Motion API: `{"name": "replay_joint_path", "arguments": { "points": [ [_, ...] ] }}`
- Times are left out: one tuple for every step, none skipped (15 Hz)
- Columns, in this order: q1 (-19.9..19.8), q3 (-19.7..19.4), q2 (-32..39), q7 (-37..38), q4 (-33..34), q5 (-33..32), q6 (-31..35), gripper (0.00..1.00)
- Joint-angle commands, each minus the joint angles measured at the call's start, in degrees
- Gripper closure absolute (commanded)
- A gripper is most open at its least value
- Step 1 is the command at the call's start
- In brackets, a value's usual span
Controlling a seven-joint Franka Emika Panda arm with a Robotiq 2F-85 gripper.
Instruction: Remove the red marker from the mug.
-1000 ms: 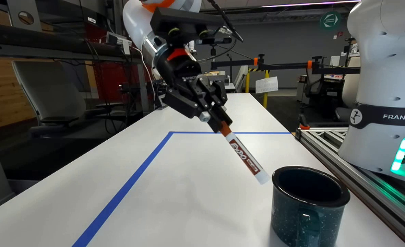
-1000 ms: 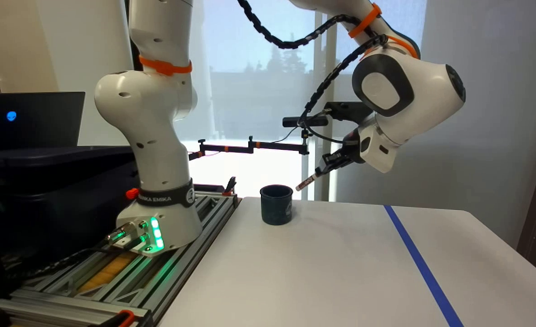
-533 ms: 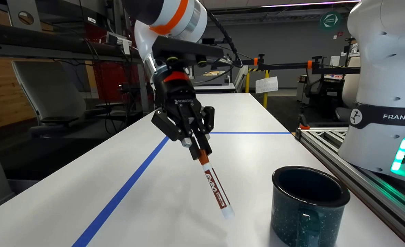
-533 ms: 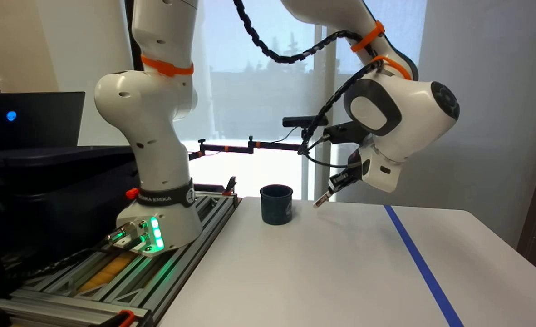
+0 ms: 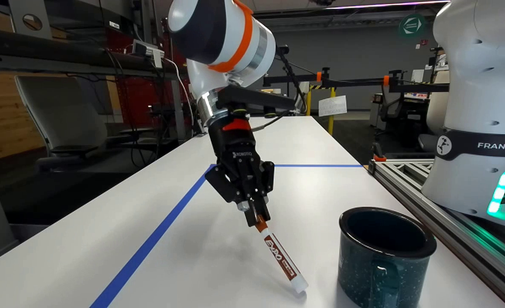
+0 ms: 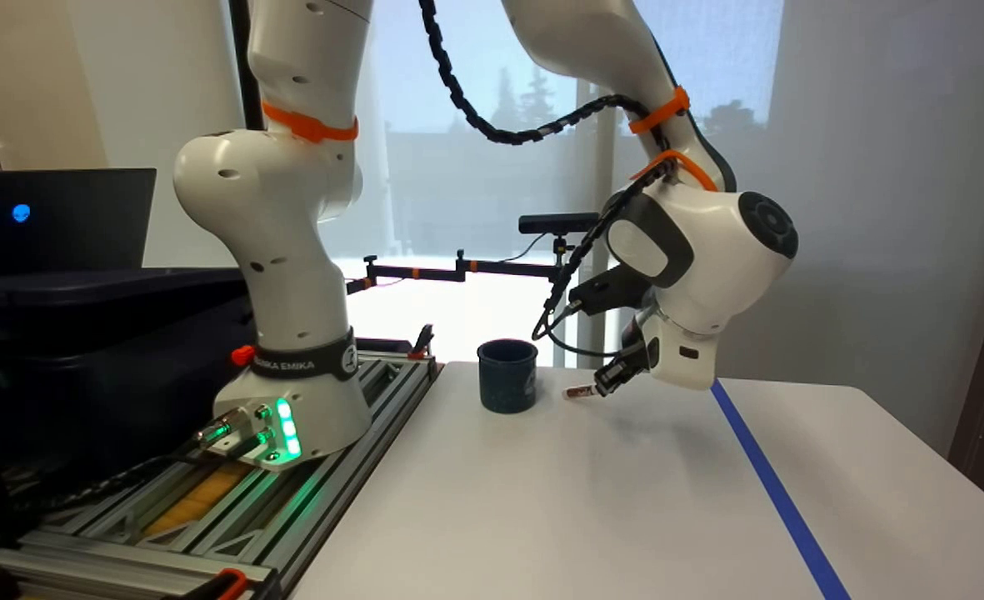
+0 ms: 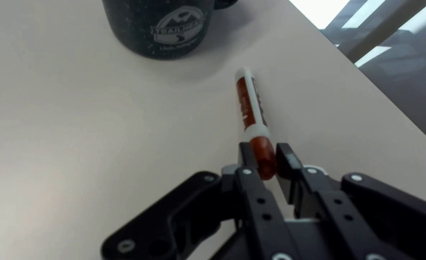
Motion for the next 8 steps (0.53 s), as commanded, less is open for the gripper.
{"name": "replay_joint_path", "arguments": {
  "points": [
    [0.11, 1.1, -0.09, -3.82, -2.36, 0.66, 6.2, 0.95],
    [0.16, 1.32, -0.05, -4.19, -2.61, 0.37, 7.46, 0.95],
    [0.31, 1.61, -0.29, -4.69, -3.09, 0.16, 9.18, 0.95],
    [0.4, 1.91, -0.54, -5.12, -3.56, 0.14, 10.86, 0.95],
    [0.54, 2.25, -0.94, -5.52, -4.16, 0.3, 12.86, 0.95],
    [0.63, 2.56, -1.21, -5.84, -4.57, 0.23, 14.53, 0.95],
    [0.88, 2.85, -1.68, -5.91, -5.19, 0.02, 16.75, 0.95],
    [1.25, 3.02, -2.14, -5.75, -5.87, -0.8, 18.96, 0.95]
  ]
}}
